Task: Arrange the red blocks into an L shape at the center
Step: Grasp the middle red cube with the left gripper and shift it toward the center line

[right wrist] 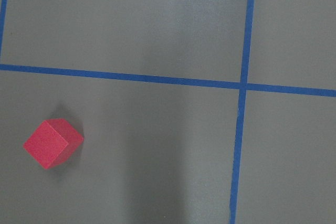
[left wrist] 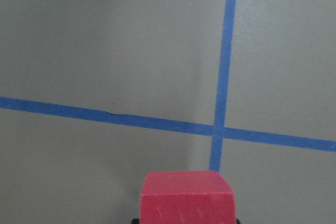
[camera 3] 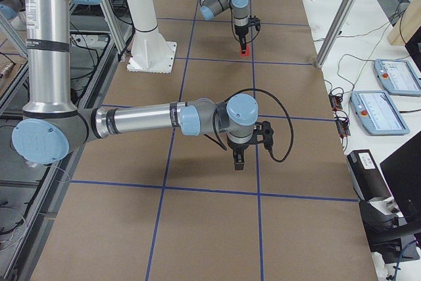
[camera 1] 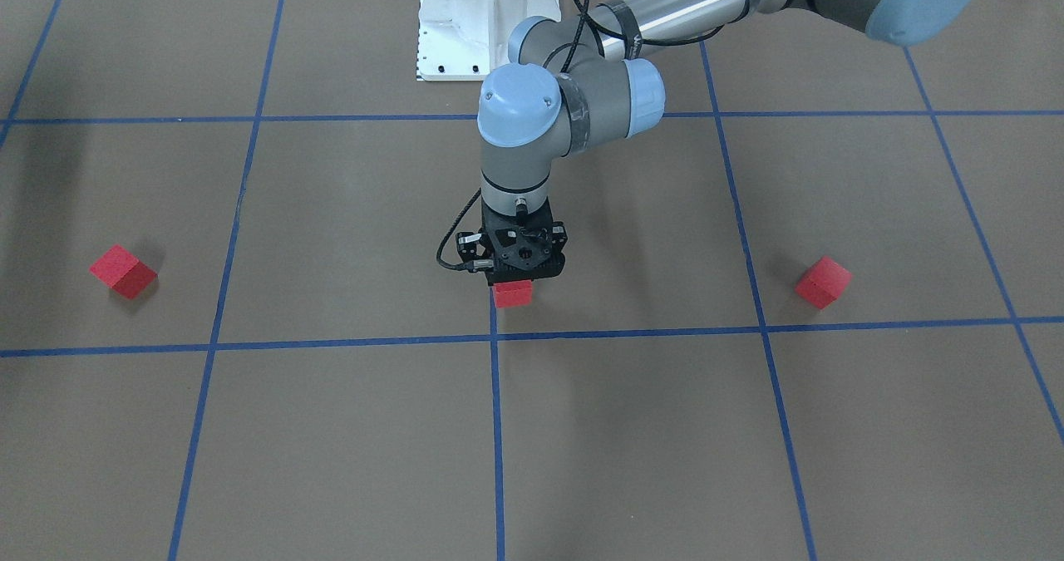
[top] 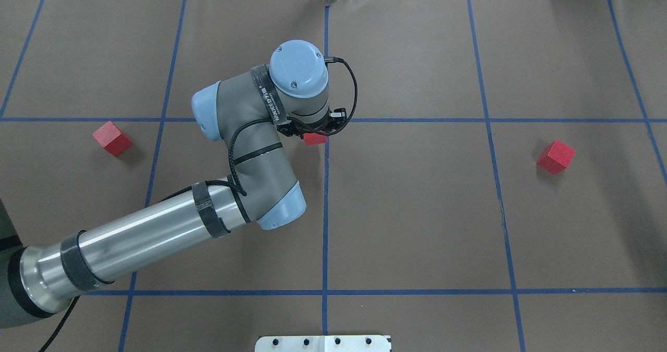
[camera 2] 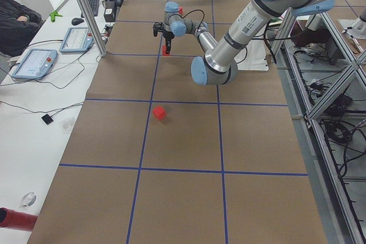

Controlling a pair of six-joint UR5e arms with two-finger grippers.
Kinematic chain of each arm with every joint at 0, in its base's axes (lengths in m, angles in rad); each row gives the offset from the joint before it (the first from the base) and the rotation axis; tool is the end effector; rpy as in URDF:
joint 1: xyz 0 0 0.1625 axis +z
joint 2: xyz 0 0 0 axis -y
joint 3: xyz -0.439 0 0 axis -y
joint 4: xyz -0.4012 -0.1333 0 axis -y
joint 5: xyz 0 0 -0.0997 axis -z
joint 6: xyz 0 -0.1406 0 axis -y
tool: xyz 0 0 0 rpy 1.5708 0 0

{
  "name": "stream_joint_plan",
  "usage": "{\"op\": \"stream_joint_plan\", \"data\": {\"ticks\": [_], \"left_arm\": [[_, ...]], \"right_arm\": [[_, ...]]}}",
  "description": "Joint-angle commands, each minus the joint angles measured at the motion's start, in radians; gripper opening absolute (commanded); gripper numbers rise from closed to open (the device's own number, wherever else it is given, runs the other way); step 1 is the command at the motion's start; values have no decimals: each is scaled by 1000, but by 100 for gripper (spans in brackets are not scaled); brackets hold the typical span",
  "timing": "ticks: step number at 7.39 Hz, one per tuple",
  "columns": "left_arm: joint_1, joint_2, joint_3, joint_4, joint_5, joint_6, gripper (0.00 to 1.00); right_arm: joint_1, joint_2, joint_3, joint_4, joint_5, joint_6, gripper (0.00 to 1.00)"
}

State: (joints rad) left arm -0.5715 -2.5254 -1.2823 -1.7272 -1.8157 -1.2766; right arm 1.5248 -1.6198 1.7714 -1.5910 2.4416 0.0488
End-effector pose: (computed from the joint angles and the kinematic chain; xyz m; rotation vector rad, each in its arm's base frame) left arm 0.6541 -0.5386 0.1880 0.1337 0.8403 -0.1597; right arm 0.0034 -0.4865 0.6171 0.0816 -0.8744 -0.0546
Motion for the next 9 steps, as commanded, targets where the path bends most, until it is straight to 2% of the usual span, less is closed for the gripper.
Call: {"op": "stream_joint_plan", "data": {"ticks": [1, 4, 5, 6, 7, 9], "left_arm": [[8, -15, 49, -57, 7, 22, 0], [22, -15, 64, -60, 7, 22, 0], [25, -15, 64, -64, 6, 20, 22], [25, -15, 64, -87, 6, 20, 53], [25, -15, 64, -100, 6, 20, 98], [24, -15, 60, -97, 6, 20, 99]], "right_arm": [[0, 0, -3, -1, 0, 0, 99], [0, -3, -7, -1, -1, -4, 99], [0, -6, -10, 9, -3, -4, 99], [0, -9, -9, 19, -3, 0, 99], [0, -9, -10, 19, -3, 0, 99], [0, -9, -15, 37, -3, 3, 99]]}}
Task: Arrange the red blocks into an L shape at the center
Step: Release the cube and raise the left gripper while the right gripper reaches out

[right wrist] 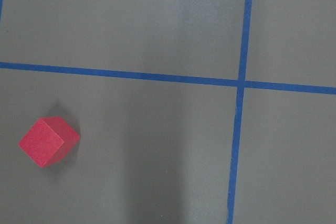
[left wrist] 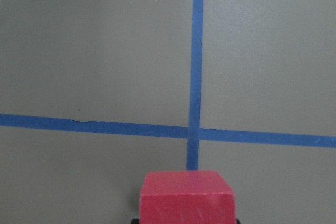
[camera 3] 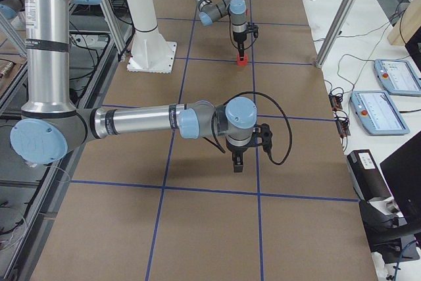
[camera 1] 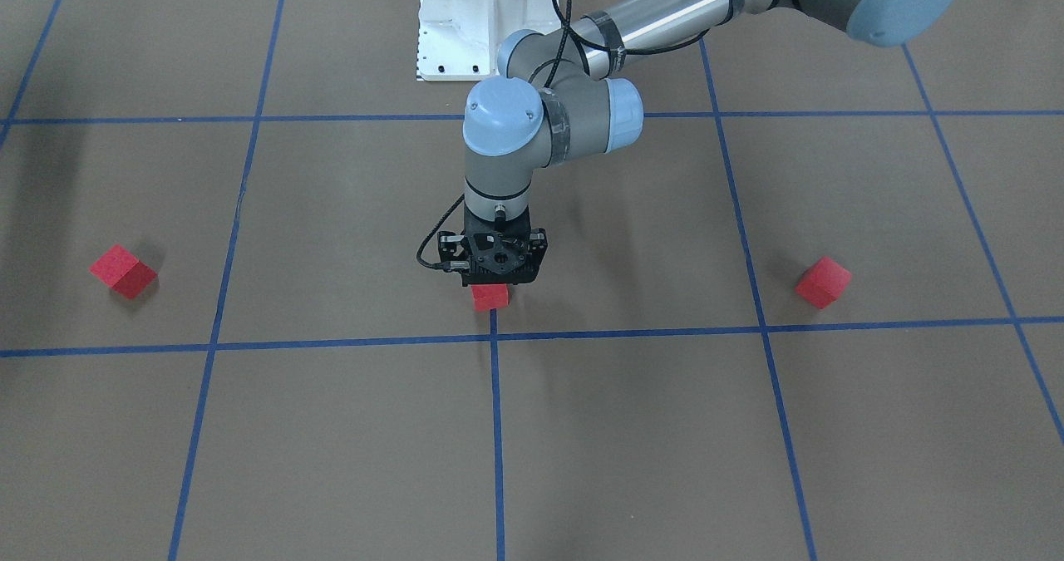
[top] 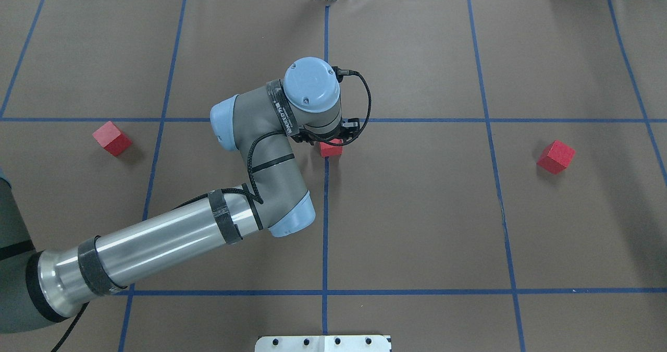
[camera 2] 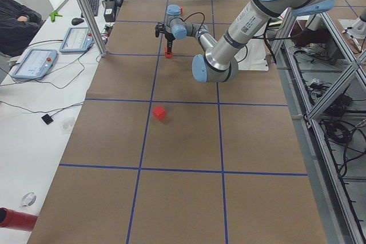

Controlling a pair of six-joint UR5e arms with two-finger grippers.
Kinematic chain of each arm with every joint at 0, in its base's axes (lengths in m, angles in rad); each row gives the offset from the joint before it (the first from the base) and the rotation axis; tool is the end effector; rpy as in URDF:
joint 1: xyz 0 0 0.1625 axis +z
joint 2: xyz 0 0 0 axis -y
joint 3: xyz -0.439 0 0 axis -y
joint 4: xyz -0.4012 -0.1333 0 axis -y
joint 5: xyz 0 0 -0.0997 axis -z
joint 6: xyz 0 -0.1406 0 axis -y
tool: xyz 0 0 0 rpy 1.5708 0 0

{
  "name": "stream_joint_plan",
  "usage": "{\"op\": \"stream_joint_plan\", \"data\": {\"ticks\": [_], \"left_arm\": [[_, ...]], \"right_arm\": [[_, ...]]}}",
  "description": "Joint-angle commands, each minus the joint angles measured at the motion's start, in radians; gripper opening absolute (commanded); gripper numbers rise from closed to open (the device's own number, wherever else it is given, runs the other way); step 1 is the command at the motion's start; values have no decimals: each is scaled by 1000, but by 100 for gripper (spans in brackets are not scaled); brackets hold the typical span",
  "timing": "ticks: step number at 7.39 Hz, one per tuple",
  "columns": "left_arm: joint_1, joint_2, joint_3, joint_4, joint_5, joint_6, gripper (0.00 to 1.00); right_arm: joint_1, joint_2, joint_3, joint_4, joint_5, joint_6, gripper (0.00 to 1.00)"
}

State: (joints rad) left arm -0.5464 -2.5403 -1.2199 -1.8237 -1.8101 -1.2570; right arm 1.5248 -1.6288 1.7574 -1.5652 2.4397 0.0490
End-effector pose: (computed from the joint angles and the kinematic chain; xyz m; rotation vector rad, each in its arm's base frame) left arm 0.6808 -0.5310 0.1898 0.1581 0.8817 -0.1126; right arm 0.0037 -0.4841 0.6259 0.0843 -0.8725 -0.0555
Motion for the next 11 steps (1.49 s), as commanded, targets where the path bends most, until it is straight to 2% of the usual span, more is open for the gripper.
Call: {"op": "stream_joint_plan", "data": {"ticks": [1, 3, 4, 5, 6, 8, 10, 11], "left_arm": [[-6, 0, -12, 1, 0, -1, 99], [-64, 11, -105, 42, -9, 2, 99], [-107, 26, -166, 134, -34, 5, 99], [-160, 56, -241, 194, -98, 54, 99], [-193, 107, -310, 231, -104, 98, 99], [-233, 243, -416, 233, -107, 187, 99], [-245, 281, -446, 231, -107, 197, 99], [-251, 288, -448, 231, -107, 197, 99]], "right_arm": [[0, 1, 5, 11, -1, 2, 99], [-18, 15, 43, 14, 5, 3, 99], [-81, 17, 81, 27, 2, -3, 99], [-171, 15, 82, 107, -4, 17, 99], [-248, 18, 80, 131, -19, 173, 99], [-397, 70, 56, 262, -146, 203, 99], [-474, 163, -10, 283, -197, 180, 99], [-489, 170, -13, 281, -200, 128, 99]]}}
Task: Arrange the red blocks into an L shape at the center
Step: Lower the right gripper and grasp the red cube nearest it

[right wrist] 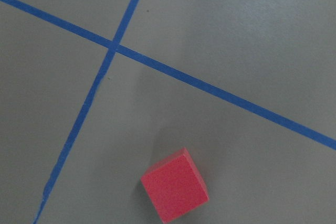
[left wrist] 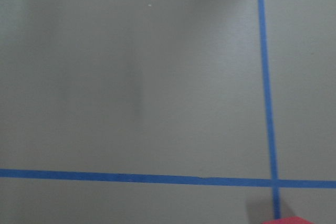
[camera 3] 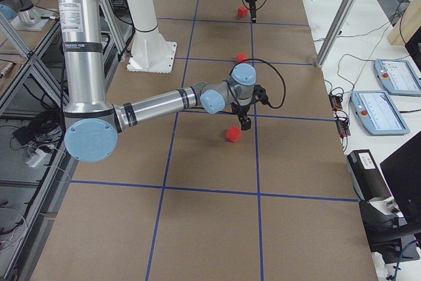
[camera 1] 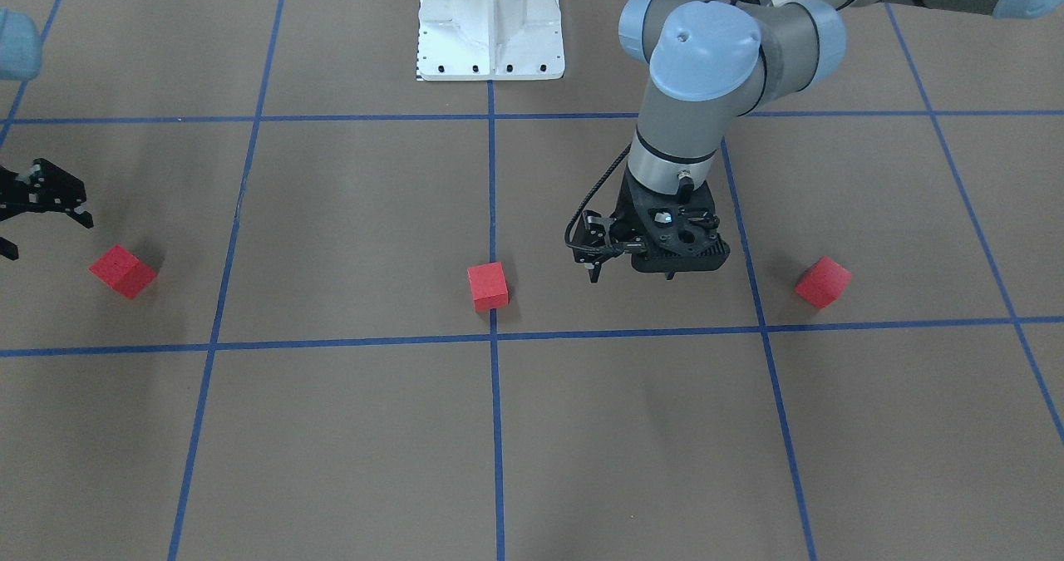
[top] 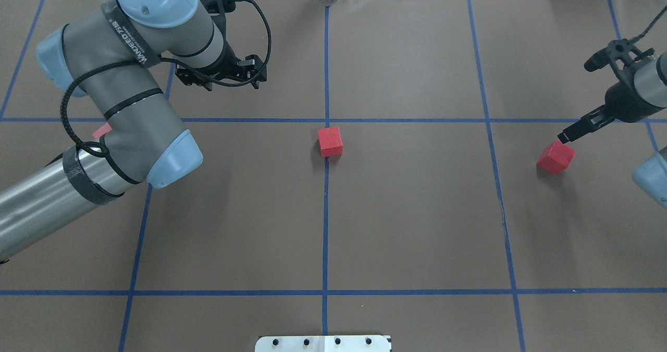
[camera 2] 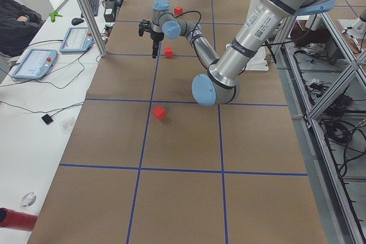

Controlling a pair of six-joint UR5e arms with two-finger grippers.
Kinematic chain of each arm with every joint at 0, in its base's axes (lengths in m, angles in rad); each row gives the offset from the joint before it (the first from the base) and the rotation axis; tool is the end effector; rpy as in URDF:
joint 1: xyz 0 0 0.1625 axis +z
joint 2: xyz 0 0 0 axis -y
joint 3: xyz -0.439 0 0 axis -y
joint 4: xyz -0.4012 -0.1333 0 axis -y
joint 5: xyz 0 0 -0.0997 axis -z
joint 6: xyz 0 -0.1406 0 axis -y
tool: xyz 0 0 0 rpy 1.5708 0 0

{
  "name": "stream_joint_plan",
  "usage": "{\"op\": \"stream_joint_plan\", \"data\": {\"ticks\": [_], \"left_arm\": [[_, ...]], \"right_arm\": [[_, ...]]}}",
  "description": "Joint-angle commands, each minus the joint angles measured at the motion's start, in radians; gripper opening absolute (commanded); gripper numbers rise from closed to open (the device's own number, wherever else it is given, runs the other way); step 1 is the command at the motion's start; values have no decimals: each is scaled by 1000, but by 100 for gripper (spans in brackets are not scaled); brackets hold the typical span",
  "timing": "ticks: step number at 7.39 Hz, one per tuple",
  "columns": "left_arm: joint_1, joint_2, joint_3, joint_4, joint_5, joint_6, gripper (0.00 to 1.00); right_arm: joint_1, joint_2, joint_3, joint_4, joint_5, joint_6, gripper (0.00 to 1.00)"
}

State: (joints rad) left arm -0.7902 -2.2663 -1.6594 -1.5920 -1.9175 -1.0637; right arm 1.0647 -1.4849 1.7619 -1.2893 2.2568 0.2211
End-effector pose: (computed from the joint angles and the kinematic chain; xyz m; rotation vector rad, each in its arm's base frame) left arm 0.4528 -0.5787 0.2359 0.2203 0.8330 -0.1258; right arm -0.2356 -0.5163 0.5296 0.2657 -0.8212 -0.4587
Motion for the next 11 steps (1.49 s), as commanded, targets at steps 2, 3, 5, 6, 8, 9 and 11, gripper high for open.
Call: {"op": "stream_joint_plan", "data": {"ticks": [2, 3, 5, 6, 8, 9, 11], "left_arm": [[-8, 42, -19, -8, 0, 13, 100], [-6, 44, -22, -8, 0, 13, 100], [-6, 44, -23, -8, 0, 13, 100], [-6, 45, -22, -8, 0, 13, 100], [-4, 45, -22, -8, 2, 11, 100], [-3, 47, -22, -8, 2, 11, 100], [-1, 51, -23, -8, 2, 11, 100]], "right_arm": [[-40, 29, -60, 7, -19, -143, 99], [-48, 29, -84, 7, -19, -185, 99], [-74, 31, -108, 7, -20, -190, 99], [-87, 31, -120, 7, -32, -190, 99], [-94, 58, -168, 7, -40, -193, 99], [-94, 58, -176, 7, -40, -210, 99], [-94, 54, -187, 5, -39, -206, 99]]}}
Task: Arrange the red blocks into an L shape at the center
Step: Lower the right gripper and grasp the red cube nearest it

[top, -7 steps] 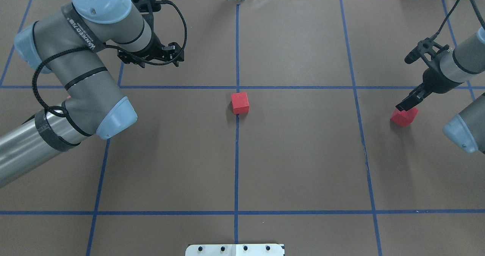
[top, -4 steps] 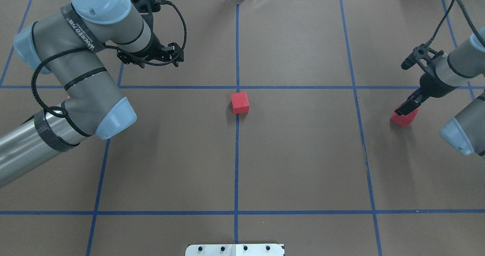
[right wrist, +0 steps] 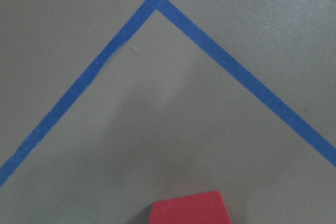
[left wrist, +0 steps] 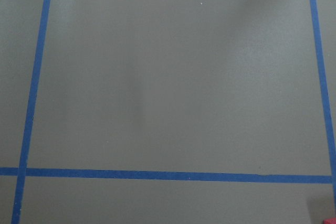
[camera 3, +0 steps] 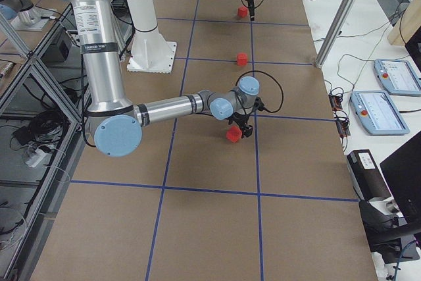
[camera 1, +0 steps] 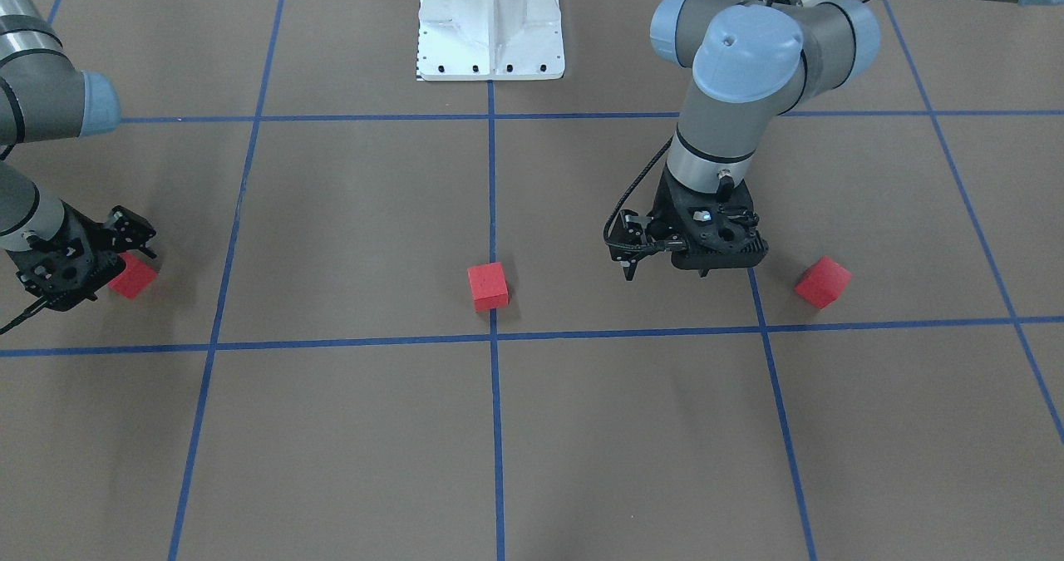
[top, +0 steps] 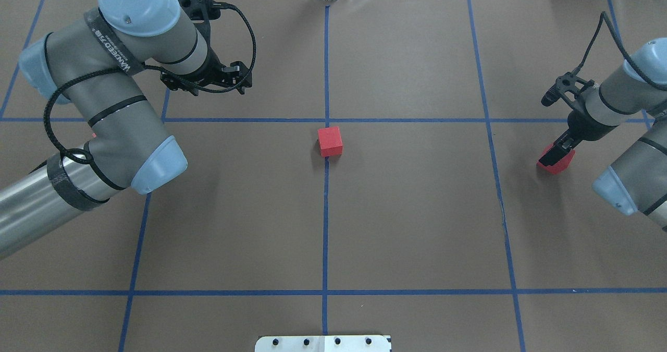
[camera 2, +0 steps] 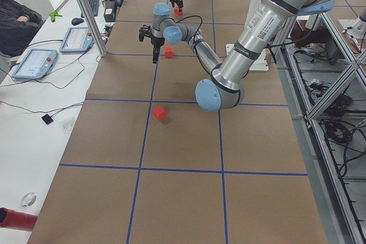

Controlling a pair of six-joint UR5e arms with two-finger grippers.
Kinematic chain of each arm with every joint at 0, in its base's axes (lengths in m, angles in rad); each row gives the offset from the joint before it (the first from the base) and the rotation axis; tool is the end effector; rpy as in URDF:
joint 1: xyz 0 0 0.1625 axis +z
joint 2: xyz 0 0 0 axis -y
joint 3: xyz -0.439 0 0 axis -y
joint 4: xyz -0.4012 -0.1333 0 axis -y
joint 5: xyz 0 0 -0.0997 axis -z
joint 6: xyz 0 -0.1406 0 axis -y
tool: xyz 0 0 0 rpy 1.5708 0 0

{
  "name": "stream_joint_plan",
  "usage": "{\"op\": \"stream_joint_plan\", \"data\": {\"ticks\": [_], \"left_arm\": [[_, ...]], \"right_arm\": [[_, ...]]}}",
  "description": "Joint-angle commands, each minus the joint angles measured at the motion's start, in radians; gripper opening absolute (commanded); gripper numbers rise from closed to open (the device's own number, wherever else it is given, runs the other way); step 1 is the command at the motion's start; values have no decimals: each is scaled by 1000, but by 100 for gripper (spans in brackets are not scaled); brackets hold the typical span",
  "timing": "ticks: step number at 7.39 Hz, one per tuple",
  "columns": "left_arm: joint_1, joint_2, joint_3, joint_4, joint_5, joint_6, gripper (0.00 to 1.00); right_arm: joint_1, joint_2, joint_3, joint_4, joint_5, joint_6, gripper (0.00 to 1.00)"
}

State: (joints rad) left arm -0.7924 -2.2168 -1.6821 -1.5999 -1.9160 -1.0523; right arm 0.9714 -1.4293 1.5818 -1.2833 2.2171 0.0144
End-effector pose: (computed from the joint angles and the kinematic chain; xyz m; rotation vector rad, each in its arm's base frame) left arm 0.4444 -0.5728 0.2603 0.2151 0.8164 -0.1217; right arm -0.2963 -0.5199 0.5953 0.2171 -0.7496 -0.6978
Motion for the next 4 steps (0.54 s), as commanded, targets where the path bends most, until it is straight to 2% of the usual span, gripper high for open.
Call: {"op": "stream_joint_plan", "data": {"ticks": [1, 2, 3, 4], "left_arm": [[1, 2, -1, 0, 0, -2, 100], [2, 2, -2, 0, 0, -5, 100], [2, 8, -11, 0, 0, -9, 100], [5, 25, -31, 0, 0, -12, 100]], "right_arm": [[0, -5, -6, -2, 1, 4, 99], [0, -5, -3, -2, 10, 10, 94], [1, -7, -3, -2, 12, 12, 77], [3, -16, 1, -2, 15, 12, 54]]}}
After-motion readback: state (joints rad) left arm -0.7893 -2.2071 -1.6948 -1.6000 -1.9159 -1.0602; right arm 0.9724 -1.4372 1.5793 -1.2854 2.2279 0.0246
